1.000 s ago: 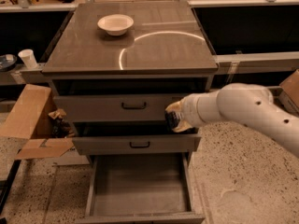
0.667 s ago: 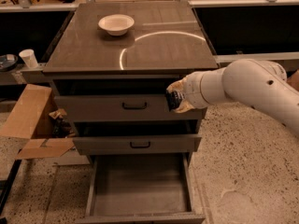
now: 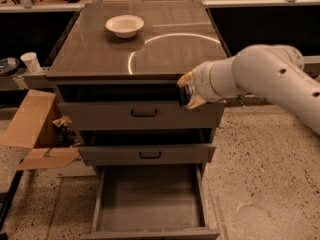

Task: Pick rxbar blueberry from bottom drawer and place on counter

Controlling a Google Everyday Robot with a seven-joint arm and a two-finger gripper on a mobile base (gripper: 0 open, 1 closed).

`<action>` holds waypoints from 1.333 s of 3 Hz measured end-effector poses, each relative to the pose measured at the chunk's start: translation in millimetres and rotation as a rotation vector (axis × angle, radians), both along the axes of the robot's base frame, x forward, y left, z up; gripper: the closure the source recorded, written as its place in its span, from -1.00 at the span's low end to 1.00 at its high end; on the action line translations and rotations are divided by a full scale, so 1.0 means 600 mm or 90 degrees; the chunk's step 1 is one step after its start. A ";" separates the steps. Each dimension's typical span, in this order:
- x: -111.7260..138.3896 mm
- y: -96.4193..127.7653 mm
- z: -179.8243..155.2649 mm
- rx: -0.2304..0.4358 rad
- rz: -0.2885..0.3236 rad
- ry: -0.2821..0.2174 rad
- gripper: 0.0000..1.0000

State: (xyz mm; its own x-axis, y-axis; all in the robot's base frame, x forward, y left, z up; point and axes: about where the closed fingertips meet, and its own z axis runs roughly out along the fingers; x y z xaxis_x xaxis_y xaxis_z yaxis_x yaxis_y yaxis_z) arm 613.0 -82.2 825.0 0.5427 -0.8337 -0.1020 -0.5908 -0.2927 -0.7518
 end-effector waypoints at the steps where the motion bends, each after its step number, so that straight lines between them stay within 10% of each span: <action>1: 0.052 0.022 0.079 -0.002 -0.004 -0.037 1.00; 3: 0.168 0.052 0.183 0.066 -0.016 -0.067 1.00; 4: 0.224 0.057 0.194 0.095 -0.032 -0.062 0.67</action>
Offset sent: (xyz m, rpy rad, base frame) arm 0.1088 0.0326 0.1453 0.1159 -0.1502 -0.0224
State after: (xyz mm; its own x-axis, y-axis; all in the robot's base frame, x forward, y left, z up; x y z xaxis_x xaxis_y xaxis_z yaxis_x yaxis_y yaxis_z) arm 747.5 -48.1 941.6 0.5148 -0.8391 -0.1759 -0.5241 -0.1456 -0.8391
